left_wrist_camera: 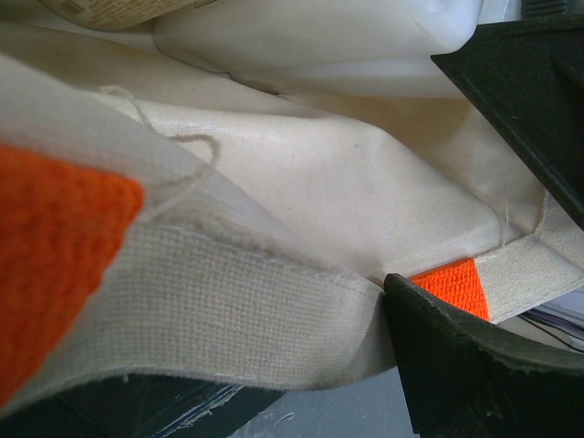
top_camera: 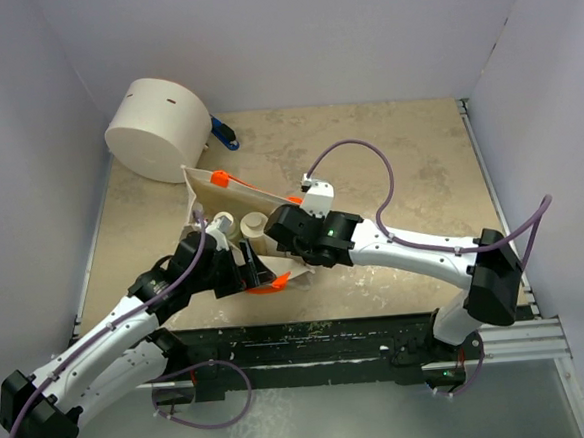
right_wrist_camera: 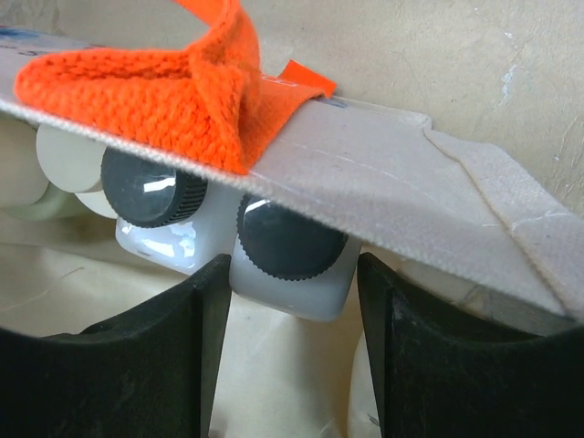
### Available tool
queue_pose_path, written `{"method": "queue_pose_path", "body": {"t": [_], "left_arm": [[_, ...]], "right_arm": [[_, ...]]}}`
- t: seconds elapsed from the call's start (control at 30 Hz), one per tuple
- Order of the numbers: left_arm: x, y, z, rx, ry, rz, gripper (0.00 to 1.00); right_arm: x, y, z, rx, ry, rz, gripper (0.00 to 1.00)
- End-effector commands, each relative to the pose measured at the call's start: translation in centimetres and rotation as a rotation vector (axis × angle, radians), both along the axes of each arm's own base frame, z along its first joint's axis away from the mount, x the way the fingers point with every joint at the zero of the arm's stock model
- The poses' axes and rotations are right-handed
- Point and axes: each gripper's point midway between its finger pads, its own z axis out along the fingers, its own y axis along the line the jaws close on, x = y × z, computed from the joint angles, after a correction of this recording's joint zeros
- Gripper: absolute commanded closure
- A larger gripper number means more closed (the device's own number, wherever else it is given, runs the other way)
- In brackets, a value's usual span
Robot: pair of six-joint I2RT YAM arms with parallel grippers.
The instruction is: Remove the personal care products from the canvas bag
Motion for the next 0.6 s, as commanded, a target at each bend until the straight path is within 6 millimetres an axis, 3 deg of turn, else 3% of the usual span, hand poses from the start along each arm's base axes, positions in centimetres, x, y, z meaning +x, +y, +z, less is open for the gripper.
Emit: {"method": "queue_pose_path", "body": {"t": [0.0,0.4,0.57], "left_arm": [[-1.8,-0.6,-0.2,-0.01,0.044,-0.1,0.01],[-1.6,-1.2,0.0,-0.028,0.051,-0.105,0.01],[-1.8,-1.3,-0.2,-0.023,0.062,-0.12,0.01]], "right_arm": [[0.0,-5.6,-3.8,-0.19,0.07,-0.111,0.4],[1.9,-4.3,-6.3,-0.252,0.111,-0.221,0.35],[2.2,-3.7,-7.3,-0.257,0.119,-0.207,0.4]]}}
